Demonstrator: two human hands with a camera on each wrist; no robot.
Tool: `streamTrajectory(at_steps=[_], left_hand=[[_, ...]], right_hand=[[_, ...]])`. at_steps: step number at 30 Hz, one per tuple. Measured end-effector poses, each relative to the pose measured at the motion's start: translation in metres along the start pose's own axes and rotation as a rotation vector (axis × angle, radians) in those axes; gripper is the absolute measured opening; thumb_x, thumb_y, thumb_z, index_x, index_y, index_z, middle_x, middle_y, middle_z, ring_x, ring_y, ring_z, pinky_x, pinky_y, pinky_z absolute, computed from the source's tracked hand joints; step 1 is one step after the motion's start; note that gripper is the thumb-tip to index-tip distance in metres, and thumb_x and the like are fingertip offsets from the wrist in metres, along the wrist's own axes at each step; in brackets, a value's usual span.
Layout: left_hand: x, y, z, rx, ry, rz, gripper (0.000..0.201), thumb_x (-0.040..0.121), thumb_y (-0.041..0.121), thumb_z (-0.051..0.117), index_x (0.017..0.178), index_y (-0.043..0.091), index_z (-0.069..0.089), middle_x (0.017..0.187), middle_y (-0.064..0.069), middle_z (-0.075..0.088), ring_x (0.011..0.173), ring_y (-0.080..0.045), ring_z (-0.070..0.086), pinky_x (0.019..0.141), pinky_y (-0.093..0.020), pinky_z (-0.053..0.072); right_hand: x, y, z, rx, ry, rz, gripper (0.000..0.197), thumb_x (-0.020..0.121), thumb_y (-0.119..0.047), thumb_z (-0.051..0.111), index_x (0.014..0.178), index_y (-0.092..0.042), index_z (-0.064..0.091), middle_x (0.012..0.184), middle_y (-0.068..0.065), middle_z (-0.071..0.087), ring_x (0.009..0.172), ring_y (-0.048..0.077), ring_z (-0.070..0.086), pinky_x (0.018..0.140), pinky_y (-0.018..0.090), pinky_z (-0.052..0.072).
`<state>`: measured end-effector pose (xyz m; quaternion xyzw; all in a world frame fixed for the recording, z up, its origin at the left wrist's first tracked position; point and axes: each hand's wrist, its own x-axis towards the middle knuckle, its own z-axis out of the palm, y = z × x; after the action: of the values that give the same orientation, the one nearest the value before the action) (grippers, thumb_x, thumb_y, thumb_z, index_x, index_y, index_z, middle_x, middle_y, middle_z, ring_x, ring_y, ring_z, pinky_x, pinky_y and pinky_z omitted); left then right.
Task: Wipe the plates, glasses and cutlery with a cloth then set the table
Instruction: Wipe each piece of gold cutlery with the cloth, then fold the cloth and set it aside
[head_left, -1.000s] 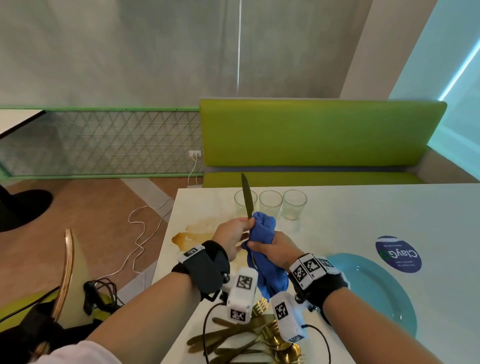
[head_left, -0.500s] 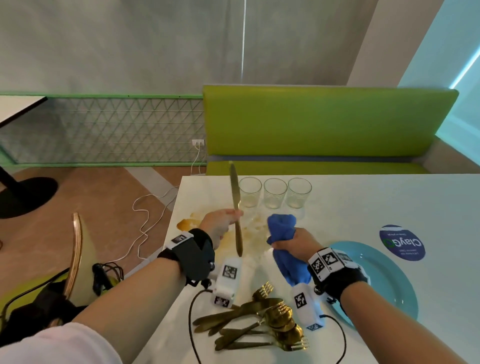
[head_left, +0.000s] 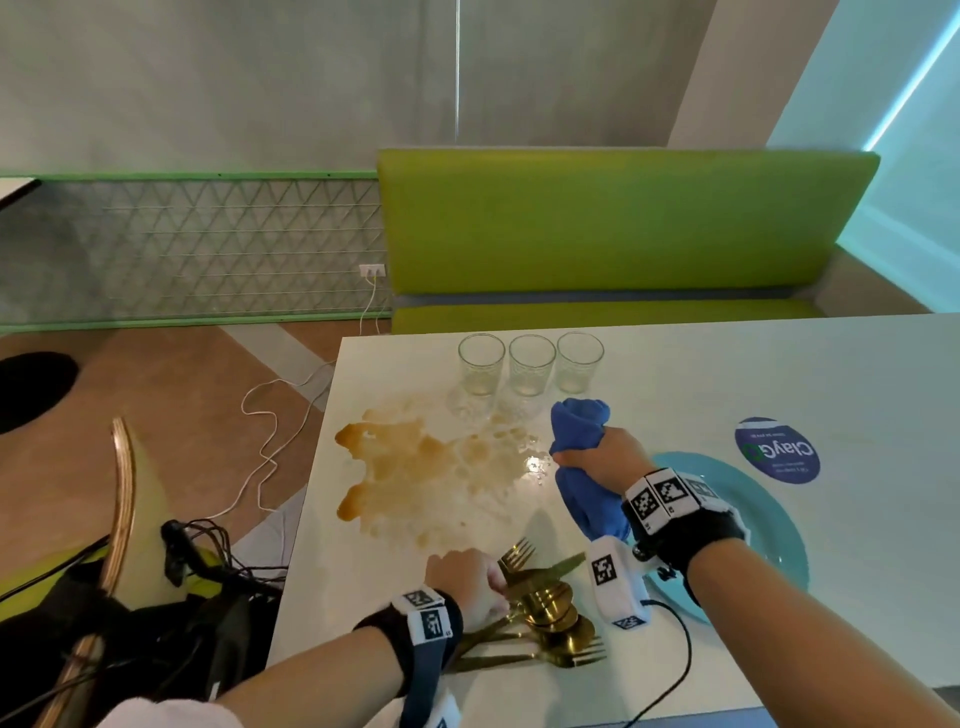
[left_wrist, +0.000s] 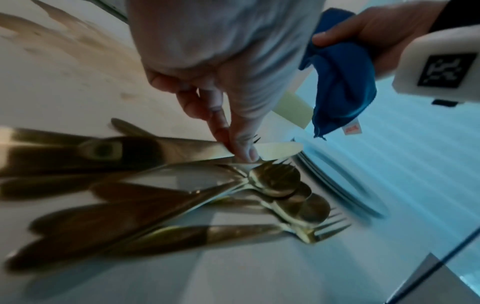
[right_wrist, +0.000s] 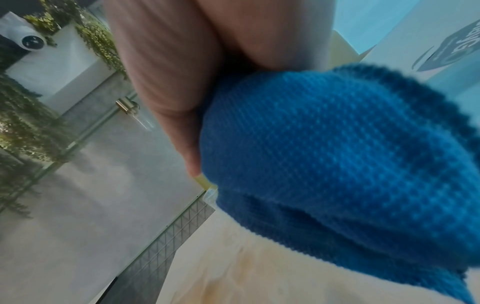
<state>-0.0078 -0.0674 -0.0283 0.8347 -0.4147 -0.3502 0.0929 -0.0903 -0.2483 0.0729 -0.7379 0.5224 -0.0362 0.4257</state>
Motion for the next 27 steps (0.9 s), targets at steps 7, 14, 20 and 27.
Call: streamTrajectory(at_steps=[7, 14, 20, 27], left_hand=[[0.004, -0.004, -0.001, -0.032, -0.003, 0.0, 0.019, 0.075, 0.036, 0.073, 0.09, 0.026, 0.067, 0.105, 0.005, 0.067, 0.101, -0.015, 0.06, 0.096, -0.03, 0.043], [0.004, 0.02, -0.079, -0.805, 0.052, 0.046, 0.043, 0.088, 0.032, 0.063, 0.127, 0.019, 0.049, 0.099, 0.0, 0.06, 0.08, -0.011, 0.056, 0.069, -0.022, 0.042], [-0.003, 0.029, -0.124, -0.931, 0.033, 0.231, 0.044, 0.091, 0.011, 0.059, 0.13, 0.024, 0.045, 0.106, -0.005, 0.06, 0.089, -0.013, 0.057, 0.068, -0.019, 0.044], [-0.003, 0.012, -0.139, -0.558, 0.284, 0.281, 0.01, 0.081, 0.014, 0.072, 0.09, 0.01, 0.069, 0.074, 0.007, 0.06, 0.07, -0.007, 0.054, 0.06, -0.006, 0.041]], right_hand=[[-0.003, 0.004, 0.009, 0.06, -0.15, -0.06, 0.043, 0.08, -0.028, 0.07, 0.116, -0.007, 0.062, 0.119, 0.012, 0.065, 0.101, 0.022, 0.062, 0.081, 0.024, 0.047], [-0.019, -0.004, 0.021, 0.258, -0.299, -0.122, 0.067, 0.077, -0.022, 0.071, 0.135, -0.01, 0.04, 0.13, 0.014, 0.054, 0.121, 0.03, 0.051, 0.107, 0.047, 0.039], [-0.02, -0.014, 0.035, 0.368, -0.426, -0.138, 0.092, 0.057, -0.009, 0.061, 0.143, -0.018, 0.03, 0.128, 0.015, 0.056, 0.119, 0.032, 0.052, 0.104, 0.05, 0.042], [-0.014, -0.013, 0.031, 0.146, -0.26, -0.295, 0.101, 0.082, -0.009, 0.068, 0.147, -0.031, -0.006, 0.091, 0.026, 0.062, 0.084, 0.03, 0.06, 0.076, 0.031, 0.051]])
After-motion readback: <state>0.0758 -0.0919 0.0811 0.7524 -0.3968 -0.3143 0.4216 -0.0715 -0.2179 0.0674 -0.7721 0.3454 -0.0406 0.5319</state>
